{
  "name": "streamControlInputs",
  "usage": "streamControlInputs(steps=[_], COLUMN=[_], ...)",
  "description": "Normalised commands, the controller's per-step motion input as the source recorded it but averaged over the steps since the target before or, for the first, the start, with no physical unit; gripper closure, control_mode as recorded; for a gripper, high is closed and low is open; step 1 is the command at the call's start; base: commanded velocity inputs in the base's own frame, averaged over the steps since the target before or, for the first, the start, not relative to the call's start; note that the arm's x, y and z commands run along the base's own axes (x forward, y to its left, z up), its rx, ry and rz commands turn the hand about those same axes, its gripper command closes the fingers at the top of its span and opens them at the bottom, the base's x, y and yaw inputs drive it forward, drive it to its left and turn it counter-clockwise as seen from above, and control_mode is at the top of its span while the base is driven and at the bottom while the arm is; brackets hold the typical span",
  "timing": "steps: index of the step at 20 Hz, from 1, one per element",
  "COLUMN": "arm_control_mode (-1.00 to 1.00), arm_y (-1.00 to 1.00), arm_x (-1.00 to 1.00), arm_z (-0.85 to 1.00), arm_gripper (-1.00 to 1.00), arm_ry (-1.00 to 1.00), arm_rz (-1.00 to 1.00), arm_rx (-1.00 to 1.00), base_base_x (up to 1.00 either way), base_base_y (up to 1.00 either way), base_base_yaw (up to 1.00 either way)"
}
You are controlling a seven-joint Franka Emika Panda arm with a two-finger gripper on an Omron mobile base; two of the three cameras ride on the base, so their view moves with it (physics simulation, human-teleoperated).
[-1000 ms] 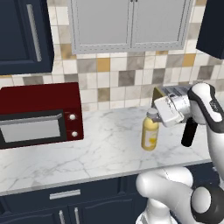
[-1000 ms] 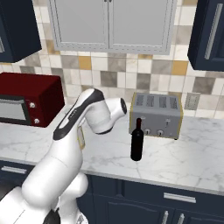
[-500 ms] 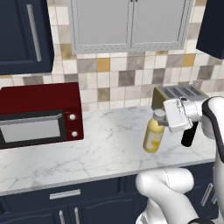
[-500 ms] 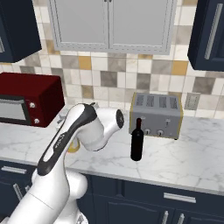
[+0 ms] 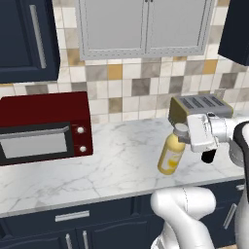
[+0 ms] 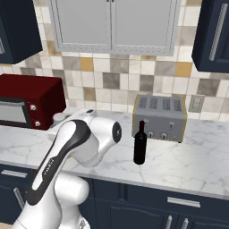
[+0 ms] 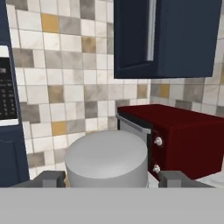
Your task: There is a wine glass and glass cup on the dining counter. Place the wine bottle next to the wine glass and the juice bottle next to the glass cup.
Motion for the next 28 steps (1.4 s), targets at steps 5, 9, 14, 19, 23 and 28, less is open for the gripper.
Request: streamControlInputs(steps=[5,9,14,19,23,28], arm_control_mode=[-1.0,-1.0,-1.0,-1.0,1.0,1.0], arm_y=[0.01,0.0,0.0,0.0,0.0,0.0], arm_x=[-0.07,0.0,0.0,0.0,0.0,0.0], arm_z=[0.04,0.0,0.0,0.0,0.0,0.0], arm_gripper=[1.0,1.0,1.0,1.0,1.0,1.0], arm_ry=[0.0,0.0,0.0,0.0,0.0,0.0], arm_rz=[0.0,0.0,0.0,0.0,0.0,0.0], arm_rx=[-0.05,0.0,0.0,0.0,0.0,0.0], base_base_x=[0.0,0.0,0.0,0.0,-0.36,-0.56], base_base_y=[0.0,0.0,0.0,0.0,0.0,0.0], base_base_yaw=[0.0,0.0,0.0,0.0,0.0,-0.01])
